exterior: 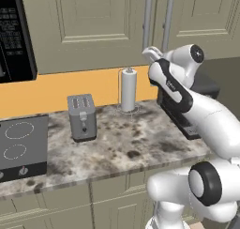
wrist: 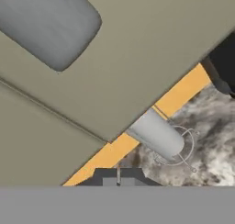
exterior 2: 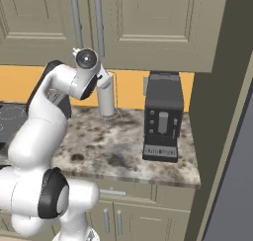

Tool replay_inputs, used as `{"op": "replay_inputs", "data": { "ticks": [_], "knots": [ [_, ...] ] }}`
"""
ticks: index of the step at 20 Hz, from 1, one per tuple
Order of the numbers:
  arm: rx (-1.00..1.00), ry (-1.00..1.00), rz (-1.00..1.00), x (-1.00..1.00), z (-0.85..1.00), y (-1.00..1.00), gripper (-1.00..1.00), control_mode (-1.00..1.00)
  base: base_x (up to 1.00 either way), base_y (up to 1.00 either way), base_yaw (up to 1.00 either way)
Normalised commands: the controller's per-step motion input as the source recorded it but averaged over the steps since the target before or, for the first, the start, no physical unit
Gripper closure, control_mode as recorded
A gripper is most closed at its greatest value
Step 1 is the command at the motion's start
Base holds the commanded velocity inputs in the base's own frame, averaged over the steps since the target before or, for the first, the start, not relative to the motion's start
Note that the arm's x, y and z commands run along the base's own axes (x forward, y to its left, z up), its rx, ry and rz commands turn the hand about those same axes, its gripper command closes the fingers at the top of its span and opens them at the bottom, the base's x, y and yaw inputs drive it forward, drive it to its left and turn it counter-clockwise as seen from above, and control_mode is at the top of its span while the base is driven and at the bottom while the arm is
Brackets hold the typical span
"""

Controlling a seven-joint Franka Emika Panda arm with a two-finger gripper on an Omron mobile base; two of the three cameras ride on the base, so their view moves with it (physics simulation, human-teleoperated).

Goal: Pick the candle and candle from the dining table and place them in the open cabinet. Close the cabinet after placing the objects.

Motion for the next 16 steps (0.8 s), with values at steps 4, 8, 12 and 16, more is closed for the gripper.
{"op": "replay_inputs", "data": {
  "ticks": [4,8,12,16],
  "knots": [
    [0.0,0.08,0.01,1.0,-0.55,-0.12,1.0,-1.0,0.0,0.0,0.0],
    [-0.06,-0.17,0.07,1.0,-0.93,-0.01,1.0,-1.0,0.0,0.0,0.0],
    [-0.12,-0.33,0.11,1.0,-1.0,0.06,1.0,-1.0,0.0,0.0,0.0],
    [-0.15,-0.29,0.04,1.0,-1.0,0.12,1.0,-1.0,0.0,0.0,0.0]
  ]
}}
